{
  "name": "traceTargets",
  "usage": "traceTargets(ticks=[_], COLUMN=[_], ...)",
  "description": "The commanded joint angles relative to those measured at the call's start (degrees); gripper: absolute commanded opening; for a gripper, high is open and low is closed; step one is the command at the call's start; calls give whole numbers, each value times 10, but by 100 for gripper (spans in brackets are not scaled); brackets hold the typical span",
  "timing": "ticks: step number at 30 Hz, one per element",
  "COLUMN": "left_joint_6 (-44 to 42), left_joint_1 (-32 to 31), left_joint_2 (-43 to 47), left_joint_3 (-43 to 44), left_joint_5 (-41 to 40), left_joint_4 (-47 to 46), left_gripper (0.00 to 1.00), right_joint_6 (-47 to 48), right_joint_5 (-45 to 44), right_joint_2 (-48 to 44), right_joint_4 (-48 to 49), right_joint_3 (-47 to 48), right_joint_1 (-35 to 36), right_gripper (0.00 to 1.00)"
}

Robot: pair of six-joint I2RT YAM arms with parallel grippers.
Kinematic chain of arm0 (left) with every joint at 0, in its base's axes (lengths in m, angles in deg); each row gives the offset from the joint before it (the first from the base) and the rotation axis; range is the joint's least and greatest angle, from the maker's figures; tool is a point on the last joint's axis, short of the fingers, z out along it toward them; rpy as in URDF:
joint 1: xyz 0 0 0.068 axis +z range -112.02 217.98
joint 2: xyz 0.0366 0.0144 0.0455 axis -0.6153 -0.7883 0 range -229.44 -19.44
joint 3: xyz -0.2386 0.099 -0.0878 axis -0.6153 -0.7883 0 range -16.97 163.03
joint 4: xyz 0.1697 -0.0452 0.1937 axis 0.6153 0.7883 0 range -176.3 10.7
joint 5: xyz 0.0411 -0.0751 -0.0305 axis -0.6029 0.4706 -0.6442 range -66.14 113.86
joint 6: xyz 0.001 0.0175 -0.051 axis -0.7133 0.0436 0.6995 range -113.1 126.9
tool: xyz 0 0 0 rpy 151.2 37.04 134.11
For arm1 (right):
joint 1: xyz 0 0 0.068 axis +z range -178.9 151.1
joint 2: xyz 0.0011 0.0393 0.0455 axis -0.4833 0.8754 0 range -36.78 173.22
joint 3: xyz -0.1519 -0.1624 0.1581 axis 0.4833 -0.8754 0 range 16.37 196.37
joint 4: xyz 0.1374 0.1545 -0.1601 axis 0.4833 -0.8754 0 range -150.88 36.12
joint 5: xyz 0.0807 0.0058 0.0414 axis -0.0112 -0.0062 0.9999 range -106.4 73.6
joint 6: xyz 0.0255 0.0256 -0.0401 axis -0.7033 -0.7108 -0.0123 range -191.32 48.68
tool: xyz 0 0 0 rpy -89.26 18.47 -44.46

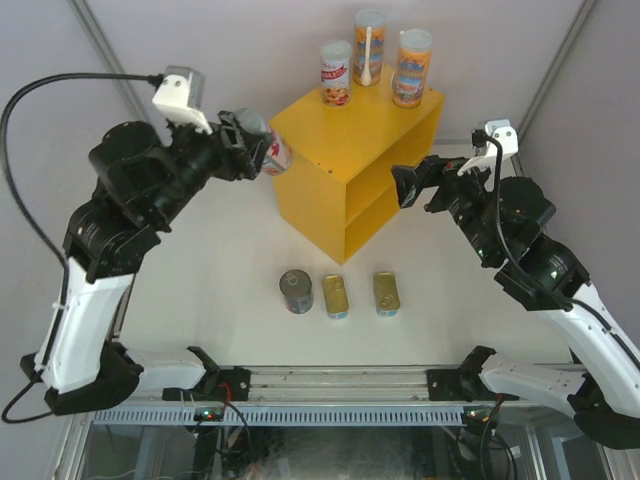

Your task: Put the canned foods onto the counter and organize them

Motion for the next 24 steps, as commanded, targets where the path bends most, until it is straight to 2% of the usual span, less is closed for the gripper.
traceTargets(ticks=[1, 6, 13, 24], left_joint_6=[-13, -14, -18, -11], left_joint_1=[-31, -60, -69, -70], left_joint_2=[-63, -136, -214, -250], left_joint_3=[96, 158, 252, 275], left_joint_5=[16, 29, 56, 80], left_joint_4=[-51, -46, -24, -35], left_gripper=[0, 0, 0, 0], right_joint_6=[75, 148, 201, 239], right_joint_5=[6, 50, 133, 238], right_joint_2=[8, 6, 1, 40], right_joint_4=[26, 52, 72, 133], right_joint_3=[37, 25, 1, -28], right_joint_1=[26, 33, 34, 19], right_gripper=[90, 90, 91, 92])
